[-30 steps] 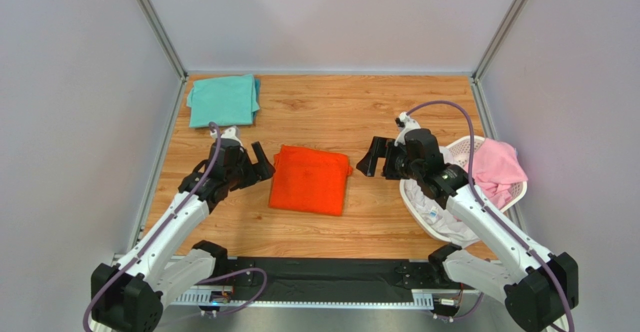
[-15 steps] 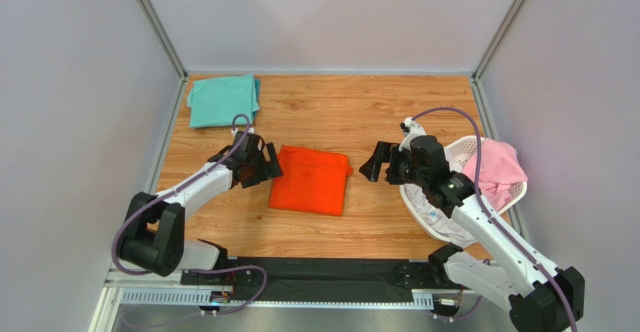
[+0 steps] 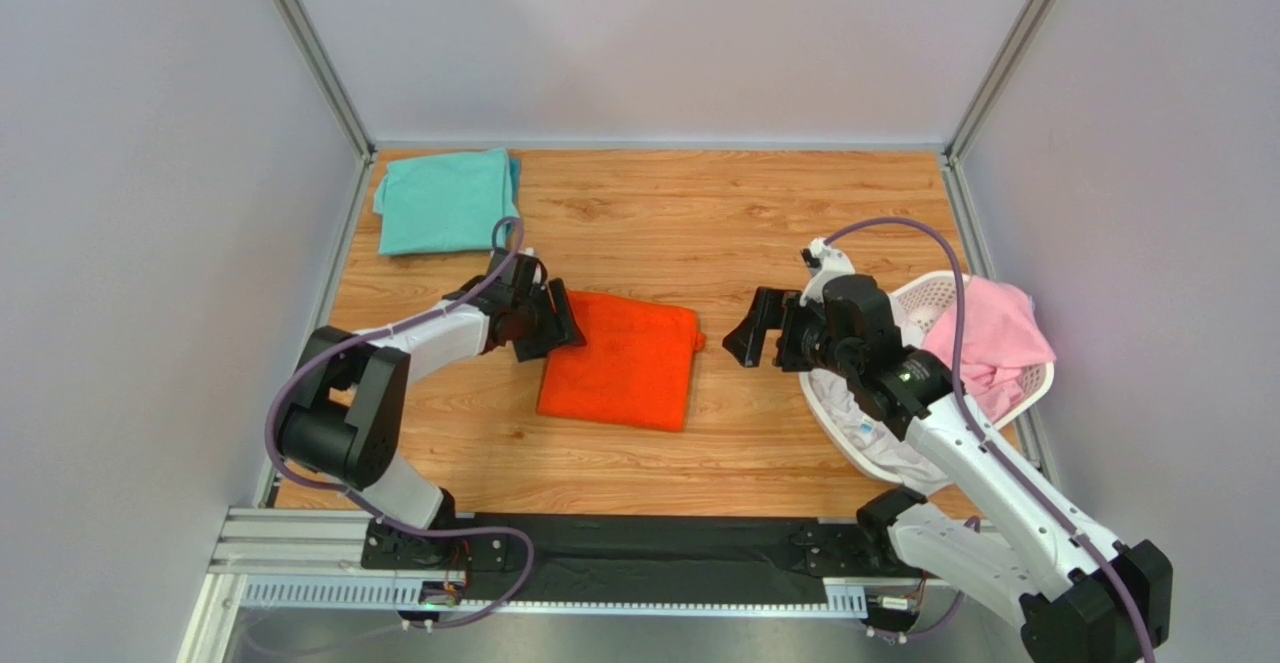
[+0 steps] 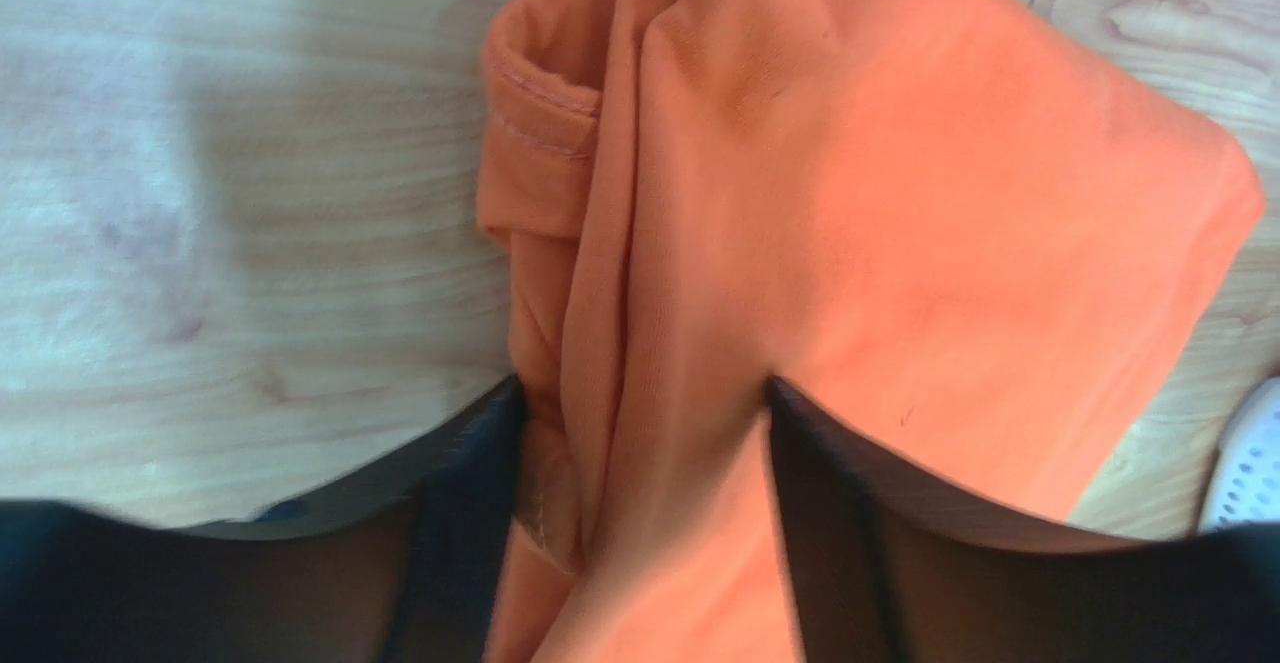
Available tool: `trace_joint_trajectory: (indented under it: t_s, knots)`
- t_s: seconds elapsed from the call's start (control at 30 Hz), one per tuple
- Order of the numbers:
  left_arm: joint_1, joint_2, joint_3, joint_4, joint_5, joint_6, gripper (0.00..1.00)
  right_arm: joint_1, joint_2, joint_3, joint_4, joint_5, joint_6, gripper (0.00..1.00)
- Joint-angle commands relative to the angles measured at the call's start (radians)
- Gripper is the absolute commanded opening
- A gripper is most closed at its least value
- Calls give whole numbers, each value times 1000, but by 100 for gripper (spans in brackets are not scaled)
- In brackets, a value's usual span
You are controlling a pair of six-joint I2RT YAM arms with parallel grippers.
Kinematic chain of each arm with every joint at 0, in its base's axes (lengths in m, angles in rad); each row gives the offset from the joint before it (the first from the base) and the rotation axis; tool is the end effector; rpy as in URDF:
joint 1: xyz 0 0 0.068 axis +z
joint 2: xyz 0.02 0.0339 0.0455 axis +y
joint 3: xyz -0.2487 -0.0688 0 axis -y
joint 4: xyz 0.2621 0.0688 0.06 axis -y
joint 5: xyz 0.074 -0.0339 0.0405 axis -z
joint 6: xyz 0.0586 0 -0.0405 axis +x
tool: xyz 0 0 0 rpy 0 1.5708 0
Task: Fold and stack the t-shirts
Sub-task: Neatly place the folded tshirt to the corner
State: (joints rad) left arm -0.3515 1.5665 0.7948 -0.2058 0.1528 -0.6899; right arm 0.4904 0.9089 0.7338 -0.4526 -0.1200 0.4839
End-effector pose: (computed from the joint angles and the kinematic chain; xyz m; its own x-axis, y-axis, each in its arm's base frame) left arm 0.2996 -0.1194 0.1131 -0.8678 -0.3518 -0.3509 -0.1713 0.8748 -0.4532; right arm 0.2108 0.1205 0.2455 -0.7159 0.1414 -0.6837 -0.2485 0.8635 0.4388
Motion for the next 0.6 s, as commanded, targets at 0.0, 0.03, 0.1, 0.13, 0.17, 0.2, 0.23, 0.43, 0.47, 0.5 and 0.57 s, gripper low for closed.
trace_joint_trajectory:
  t_s: [0.0, 0.03, 0.1, 0.13, 0.17, 0.2, 0.23, 0.43, 0.47, 0.5, 0.57]
  knots:
    - [-24, 56, 23, -6, 2, 10, 62, 4, -28, -1, 5, 39, -34, 100]
    - [-32, 62, 29, -12, -8, 6, 56, 4, -30, -1, 2, 42, -37, 100]
    - [-55, 84, 63, -55, -35, 7, 42, 4, -30, -1, -11, 69, -42, 100]
    - [-66, 92, 72, -70, -64, 7, 37, 2, -28, -1, -15, 78, -41, 100]
    - [-88, 99, 95, -101, -87, 4, 33, 4, -27, -5, -17, 83, -42, 100]
    - [-101, 101, 104, -119, -113, 3, 28, 4, -27, -7, -17, 91, -45, 100]
    - [-110, 105, 119, -133, -151, 1, 22, 2, -25, -10, -17, 95, -45, 100]
    - [-127, 113, 185, -211, -258, -3, 0, 4, -27, -7, -15, 118, -83, 100]
    - [-127, 113, 201, -242, -283, -2, 0, 4, -27, -7, -17, 152, -90, 100]
    - [-127, 113, 216, -256, -307, 7, 0, 2, -28, -5, -17, 157, -94, 100]
    - [-127, 119, 274, -297, -381, 19, 0, 4, -27, -7, -14, 167, -114, 100]
